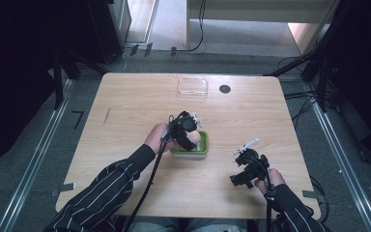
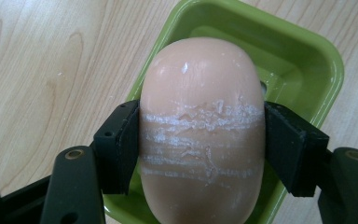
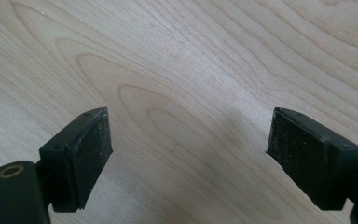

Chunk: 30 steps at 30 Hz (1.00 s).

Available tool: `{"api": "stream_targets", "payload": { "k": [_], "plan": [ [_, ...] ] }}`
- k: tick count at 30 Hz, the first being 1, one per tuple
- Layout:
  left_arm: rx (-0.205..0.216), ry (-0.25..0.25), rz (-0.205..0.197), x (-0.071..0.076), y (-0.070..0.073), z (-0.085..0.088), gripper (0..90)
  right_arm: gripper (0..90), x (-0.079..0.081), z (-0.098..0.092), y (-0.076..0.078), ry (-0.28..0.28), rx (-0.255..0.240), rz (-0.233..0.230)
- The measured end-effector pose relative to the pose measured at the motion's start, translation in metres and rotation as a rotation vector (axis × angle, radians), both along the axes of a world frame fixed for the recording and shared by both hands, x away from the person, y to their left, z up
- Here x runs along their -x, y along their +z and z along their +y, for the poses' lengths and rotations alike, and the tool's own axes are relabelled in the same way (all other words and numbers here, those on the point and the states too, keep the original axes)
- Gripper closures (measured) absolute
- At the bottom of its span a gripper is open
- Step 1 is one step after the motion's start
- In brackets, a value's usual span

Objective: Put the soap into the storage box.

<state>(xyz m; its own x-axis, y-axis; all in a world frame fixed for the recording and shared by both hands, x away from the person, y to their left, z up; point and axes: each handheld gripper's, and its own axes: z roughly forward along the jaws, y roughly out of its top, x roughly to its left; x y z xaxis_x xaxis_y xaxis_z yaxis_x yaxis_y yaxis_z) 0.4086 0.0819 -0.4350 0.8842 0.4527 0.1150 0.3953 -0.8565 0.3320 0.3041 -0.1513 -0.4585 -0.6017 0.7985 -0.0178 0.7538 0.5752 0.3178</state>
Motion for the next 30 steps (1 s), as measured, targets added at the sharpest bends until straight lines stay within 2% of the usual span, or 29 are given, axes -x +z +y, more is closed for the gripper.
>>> {"api": "stream_targets", "payload": {
  "k": [7,14,22,30],
  "plan": [
    [-0.003,0.025,0.004,0.0001,-0.0039,-0.0002,33.4,14.1,0.0005,0.0002,0.0005,-0.001,0.001,0.003],
    [-0.007,0.014,-0.001,0.0,-0.0061,0.0,33.3,14.1,0.0008,0.0004,0.0007,-0.004,0.002,0.004],
    [-0.018,0.012,0.01,-0.0008,-0.0093,0.0005,33.2,14.1,0.0006,0.0005,0.0005,-0.002,0.002,0.004],
    [-0.01,0.002,0.02,-0.0021,-0.0098,0.0027,33.0,14.1,0.0008,0.0005,0.0004,-0.002,0.002,0.007]
  ]
}}
